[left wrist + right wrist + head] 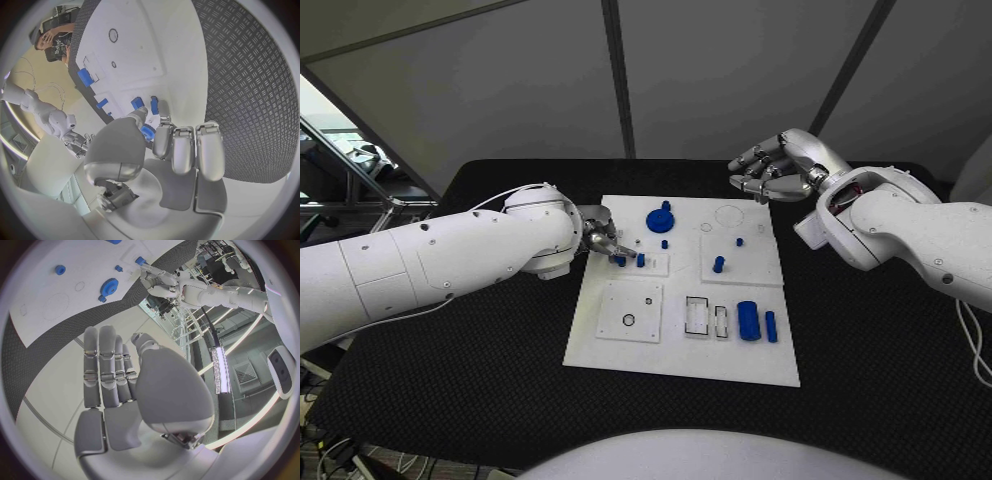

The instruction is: Assemble the parts on the task board

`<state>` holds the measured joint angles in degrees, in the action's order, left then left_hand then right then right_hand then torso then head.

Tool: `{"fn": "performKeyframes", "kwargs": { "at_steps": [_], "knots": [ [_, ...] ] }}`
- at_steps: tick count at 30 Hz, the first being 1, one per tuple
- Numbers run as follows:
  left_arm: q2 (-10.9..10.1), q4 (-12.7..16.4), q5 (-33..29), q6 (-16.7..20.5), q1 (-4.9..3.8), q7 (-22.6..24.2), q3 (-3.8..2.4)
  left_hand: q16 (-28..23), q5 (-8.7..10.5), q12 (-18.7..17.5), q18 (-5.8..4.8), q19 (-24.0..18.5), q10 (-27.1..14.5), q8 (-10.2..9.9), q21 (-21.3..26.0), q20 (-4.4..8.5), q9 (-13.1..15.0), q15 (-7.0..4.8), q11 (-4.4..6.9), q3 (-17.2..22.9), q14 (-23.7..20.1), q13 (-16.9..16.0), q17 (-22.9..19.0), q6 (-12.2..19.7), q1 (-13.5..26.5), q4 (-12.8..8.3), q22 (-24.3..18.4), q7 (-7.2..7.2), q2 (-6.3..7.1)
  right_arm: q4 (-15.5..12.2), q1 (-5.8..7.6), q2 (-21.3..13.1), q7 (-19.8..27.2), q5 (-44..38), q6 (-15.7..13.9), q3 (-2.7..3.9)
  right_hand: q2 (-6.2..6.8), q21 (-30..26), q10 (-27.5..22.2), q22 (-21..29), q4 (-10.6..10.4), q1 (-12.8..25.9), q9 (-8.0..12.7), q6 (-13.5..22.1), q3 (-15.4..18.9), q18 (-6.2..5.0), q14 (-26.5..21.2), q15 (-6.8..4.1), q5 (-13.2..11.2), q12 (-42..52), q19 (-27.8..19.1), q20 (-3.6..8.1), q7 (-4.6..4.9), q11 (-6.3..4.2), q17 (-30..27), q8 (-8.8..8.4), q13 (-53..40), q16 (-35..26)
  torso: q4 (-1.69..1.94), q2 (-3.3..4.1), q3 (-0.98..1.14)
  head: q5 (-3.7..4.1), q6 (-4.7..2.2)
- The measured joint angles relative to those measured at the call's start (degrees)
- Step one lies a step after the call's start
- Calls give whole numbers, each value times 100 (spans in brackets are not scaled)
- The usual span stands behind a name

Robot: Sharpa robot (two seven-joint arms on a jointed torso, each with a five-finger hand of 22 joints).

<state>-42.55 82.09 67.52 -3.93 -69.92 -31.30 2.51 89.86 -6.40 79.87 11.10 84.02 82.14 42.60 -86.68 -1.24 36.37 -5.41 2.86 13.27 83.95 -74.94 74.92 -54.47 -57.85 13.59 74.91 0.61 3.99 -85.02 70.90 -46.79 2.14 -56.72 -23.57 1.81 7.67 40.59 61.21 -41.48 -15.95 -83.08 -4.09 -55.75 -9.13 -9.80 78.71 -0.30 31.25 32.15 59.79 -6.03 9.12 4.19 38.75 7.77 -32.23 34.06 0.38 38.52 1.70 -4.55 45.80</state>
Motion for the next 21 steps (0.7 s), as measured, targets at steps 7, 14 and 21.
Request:
{"fn": "performKeyframes", "kwargs": {
  "at_steps": [7,14,21],
  "knots": [
    [-9,22,1,-4,0,-7,-22,0,0,0,0,0,0,0,0,0,0,0,0,0,0,0,0,0,0,0,0,0,0,4,0,4,0,0,0,0,0,0,0,0,0,0,0,0,0,0,0,0,0,0,0,0,0,0,0,0,0,0,-1,0,2,-3,4],
    [-17,3,1,-40,0,-40,-25,0,0,0,1,0,0,0,0,0,1,0,0,0,0,1,0,0,0,0,0,0,0,9,0,7,0,0,1,0,0,0,0,0,0,0,0,0,0,0,0,0,0,0,0,0,0,0,0,0,0,0,-2,0,2,-4,14],
    [-13,-2,1,-67,-1,-65,-26,0,0,0,0,0,0,0,0,0,1,0,0,0,0,1,0,0,0,0,0,0,0,10,0,11,0,0,1,0,0,0,0,0,0,0,0,0,0,0,0,0,0,0,0,0,0,0,0,0,0,0,-3,0,2,-7,15]
  ]
}}
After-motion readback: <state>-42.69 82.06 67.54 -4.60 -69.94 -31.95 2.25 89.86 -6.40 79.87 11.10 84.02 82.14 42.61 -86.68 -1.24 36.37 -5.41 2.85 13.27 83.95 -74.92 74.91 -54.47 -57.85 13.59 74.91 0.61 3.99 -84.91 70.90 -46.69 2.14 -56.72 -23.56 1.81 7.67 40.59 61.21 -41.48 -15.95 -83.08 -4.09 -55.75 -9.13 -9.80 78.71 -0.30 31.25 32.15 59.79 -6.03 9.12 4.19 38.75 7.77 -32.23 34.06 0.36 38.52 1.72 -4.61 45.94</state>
